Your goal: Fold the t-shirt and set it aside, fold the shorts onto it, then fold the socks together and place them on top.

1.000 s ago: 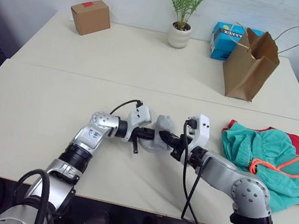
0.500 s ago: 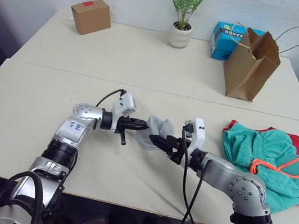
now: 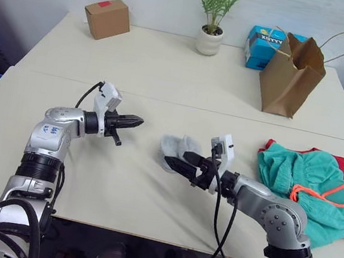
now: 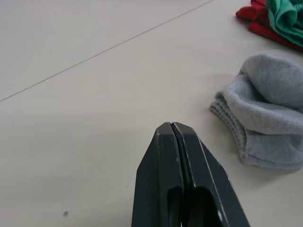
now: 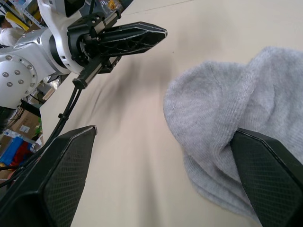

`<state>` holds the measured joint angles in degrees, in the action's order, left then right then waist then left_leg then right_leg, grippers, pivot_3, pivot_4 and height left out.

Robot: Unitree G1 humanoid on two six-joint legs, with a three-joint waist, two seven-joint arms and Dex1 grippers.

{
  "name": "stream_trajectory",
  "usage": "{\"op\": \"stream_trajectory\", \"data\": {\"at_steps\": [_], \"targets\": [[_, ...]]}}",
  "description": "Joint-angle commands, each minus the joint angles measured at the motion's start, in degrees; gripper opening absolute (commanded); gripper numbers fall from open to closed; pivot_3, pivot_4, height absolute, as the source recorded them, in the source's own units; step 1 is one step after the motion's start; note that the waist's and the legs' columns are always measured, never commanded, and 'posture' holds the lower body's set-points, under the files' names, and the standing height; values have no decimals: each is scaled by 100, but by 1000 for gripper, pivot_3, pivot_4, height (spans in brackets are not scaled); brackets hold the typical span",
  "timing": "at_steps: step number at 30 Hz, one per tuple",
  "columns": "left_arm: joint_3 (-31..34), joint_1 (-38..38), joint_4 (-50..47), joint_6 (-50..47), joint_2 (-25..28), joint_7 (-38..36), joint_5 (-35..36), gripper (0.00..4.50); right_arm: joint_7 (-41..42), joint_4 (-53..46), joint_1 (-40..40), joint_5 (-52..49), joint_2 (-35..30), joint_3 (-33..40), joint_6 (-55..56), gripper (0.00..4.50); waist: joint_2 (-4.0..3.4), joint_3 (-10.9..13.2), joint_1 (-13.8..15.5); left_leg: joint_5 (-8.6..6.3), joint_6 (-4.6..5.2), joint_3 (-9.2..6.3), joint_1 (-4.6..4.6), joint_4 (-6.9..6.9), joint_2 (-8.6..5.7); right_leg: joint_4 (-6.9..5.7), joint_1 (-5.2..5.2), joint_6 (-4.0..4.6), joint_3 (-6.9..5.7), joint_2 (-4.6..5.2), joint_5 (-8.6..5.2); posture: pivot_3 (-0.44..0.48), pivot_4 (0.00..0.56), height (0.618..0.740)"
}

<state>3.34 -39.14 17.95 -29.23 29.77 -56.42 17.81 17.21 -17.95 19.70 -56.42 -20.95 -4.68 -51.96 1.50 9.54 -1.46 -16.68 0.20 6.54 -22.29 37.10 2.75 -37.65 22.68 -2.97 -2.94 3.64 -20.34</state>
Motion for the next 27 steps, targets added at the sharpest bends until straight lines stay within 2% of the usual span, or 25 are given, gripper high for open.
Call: {"op": "stream_trajectory", "data": {"at_steps": [1,3,6,11,14,17,27], "targets": [[54,-196,-827,-576,-225,-92,647,0,507,-264,21,248,-56,-154,184,4458,0,0,0,1,-3,-1,-1,1,-1,0,0,0,0,0,0,0,150,740],[-22,-275,-1052,-707,-362,-60,764,0,809,-467,-92,354,-127,-163,343,4458,1,2,-6,7,-13,-1,-4,3,-3,-1,0,0,0,1,0,0,150,740],[-316,-383,-1148,-603,-558,-65,673,0,967,-716,-303,120,-154,216,398,3866,2,2,-3,8,-16,0,-4,1,-3,0,0,0,-1,0,0,0,150,740],[-981,-549,-792,43,-919,-61,186,0,1454,-1037,-752,31,-603,631,482,2195,4,4,-7,5,-12,1,0,3,-5,5,-3,0,0,0,0,0,150,740],[-1322,-636,-273,233,-1323,386,-228,0,1757,-952,-923,426,-925,663,687,1163,1,6,10,-1,0,1,3,3,-5,1,-3,0,1,-4,0,0,150,740],[-1579,-565,-169,452,-1378,372,-515,0,1829,-774,-969,877,-954,532,1023,83,4,9,-21,-2,3,2,5,4,-5,2,-3,0,2,-6,0,0,150,740],[-1491,102,-536,190,-786,564,-744,0,1623,460,-348,2617,-149,-54,2389,33,-3,15,-16,20,-36,6,11,2,2,-8,1,1,9,-11,-1,0,150,740]]}}
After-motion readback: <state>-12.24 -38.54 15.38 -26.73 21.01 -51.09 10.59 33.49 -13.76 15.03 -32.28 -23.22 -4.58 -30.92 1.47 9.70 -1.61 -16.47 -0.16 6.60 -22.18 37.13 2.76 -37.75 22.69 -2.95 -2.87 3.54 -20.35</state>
